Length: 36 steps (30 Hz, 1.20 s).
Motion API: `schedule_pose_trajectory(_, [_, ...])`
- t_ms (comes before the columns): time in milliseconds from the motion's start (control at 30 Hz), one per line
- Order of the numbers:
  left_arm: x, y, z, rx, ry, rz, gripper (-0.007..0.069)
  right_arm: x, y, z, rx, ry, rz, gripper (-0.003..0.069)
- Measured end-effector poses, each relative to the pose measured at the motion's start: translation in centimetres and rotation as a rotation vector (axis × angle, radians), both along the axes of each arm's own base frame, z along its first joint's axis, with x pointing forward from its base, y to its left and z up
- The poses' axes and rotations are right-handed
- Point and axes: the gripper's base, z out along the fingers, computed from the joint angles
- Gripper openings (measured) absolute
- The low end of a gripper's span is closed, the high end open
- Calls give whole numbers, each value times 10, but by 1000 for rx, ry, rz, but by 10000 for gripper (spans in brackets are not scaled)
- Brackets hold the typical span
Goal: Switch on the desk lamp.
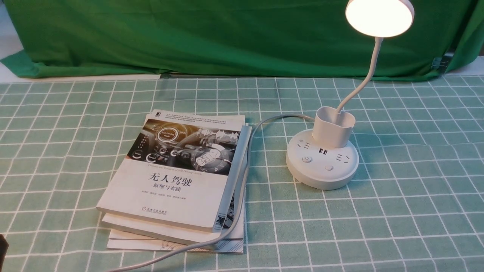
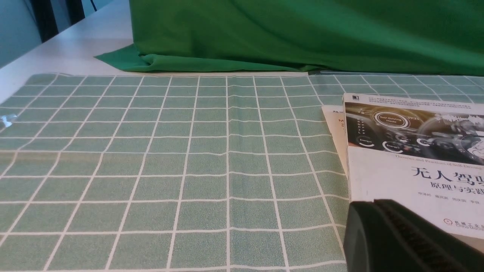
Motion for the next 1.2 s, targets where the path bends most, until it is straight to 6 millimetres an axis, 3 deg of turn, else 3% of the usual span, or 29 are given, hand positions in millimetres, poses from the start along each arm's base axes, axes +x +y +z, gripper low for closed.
schedule_pose_trajectory(100, [0, 0, 0, 0, 0, 0, 21, 5, -3, -22, -65, 43, -77, 147])
schedule_pose_trajectory(333, [0, 0, 0, 0, 0, 0, 21, 10, -19, -70, 38, 138, -325, 169])
schedule_pose_trajectory(567, [0, 0, 0, 0, 0, 0, 21, 2, -26, -74, 39, 90, -430, 185])
schedule_pose_trajectory(1200, [0, 0, 0, 0, 0, 0, 21, 1, -27, -82, 16, 178, -438, 235])
